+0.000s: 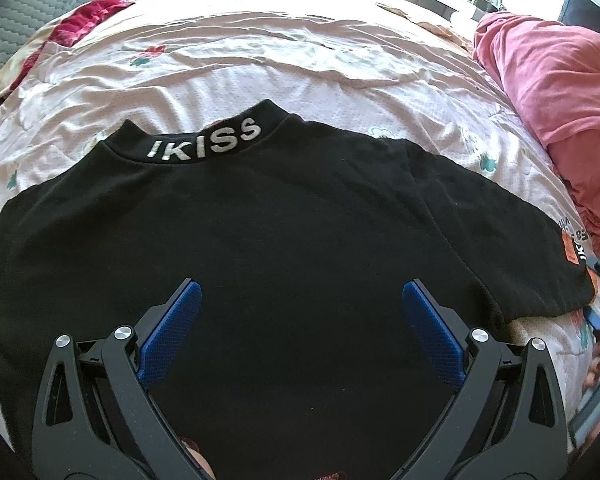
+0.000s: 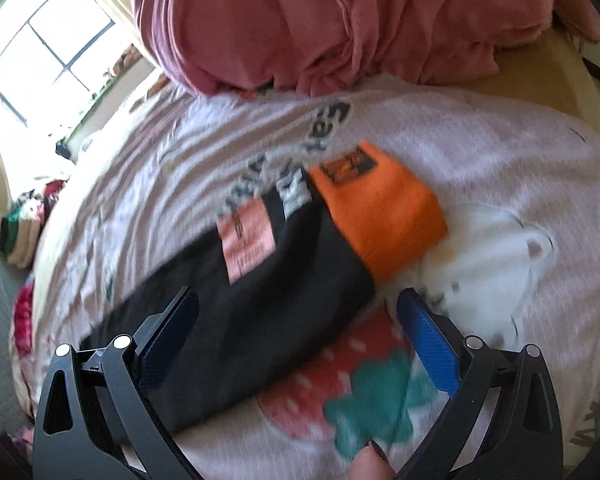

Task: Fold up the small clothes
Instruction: 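Move the right tool toward the orange cuff of a shirt sleeve, then grasp the orange cuff with the right tool and lift it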

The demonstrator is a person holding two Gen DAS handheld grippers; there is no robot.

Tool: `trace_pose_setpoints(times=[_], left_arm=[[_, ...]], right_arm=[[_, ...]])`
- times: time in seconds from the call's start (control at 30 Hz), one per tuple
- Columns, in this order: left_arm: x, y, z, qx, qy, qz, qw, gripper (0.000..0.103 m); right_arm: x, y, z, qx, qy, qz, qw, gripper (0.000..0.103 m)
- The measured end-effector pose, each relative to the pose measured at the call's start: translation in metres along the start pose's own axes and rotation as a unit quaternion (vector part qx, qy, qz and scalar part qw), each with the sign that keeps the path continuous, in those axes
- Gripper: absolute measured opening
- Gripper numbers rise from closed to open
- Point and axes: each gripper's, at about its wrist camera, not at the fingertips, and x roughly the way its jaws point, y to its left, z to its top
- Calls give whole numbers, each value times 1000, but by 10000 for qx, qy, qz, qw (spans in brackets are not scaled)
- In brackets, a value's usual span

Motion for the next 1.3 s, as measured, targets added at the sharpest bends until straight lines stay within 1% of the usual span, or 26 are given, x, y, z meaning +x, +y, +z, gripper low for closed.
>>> trace_pose_setpoints(times=[0.03,0.07,0.1,0.17,0.2,0.23,0.27,0.37,0.5,0.63,0.73,0.9,0.97,1.1,1.17,1.3], left_arm=[[-2,2,1,-20,-24,4,10000,95],[-3,3,2,-31,-39,7,10000,95],[-5,5,3,-55,-74,11,10000,95],[-7,8,5,-98,-107,-2,9999,95],[-8,9,5,-125,-115,-3,9999,95],[-9,11,7,-143,-113,-15,9998,95],[-10,12,7,-174,-127,-41,9998,95],[-16,16,11,-243,-174,-59,9995,95],[-26,21,14,-343,-279,-106,9990,95],[-37,27,17,-431,-380,-162,9982,95],[-46,33,19,-509,-438,-207,9975,95],[-56,46,21,-651,-460,-388,9961,95],[-61,53,22,-717,-478,-428,9954,95],[-66,67,21,-874,-479,-554,9935,95],[-67,78,19,-1008,-466,-640,9918,95],[-68,96,14,-1249,-437,-732,9885,95]], right_arm=[[5,1,5,21,6,23,10000,97],[10,1,10,49,13,-4,10000,86],[12,2,12,65,-5,-62,10000,79],[11,6,15,60,-119,-25,9999,55],[8,8,19,52,-196,54,9998,45],[6,11,20,31,-265,144,9995,24],[3,13,21,4,-307,248,9992,15],[-12,29,23,-150,-509,613,9967,13],[-31,54,21,-491,-797,965,9909,13],[-50,85,11,-1000,-946,1416,9803,13],[-58,104,2,-1263,-893,1777,9719,13],[-67,135,-13,-1773,-969,2063,9574,13],[-70,149,-21,-1994,-936,2222,9498,13],[-78,177,-45,-2490,-844,2541,9307,13],[-79,185,-56,-2643,-769,2687,9230,13],[-76,207,-76,-2954,-630,2860,9094,13]])
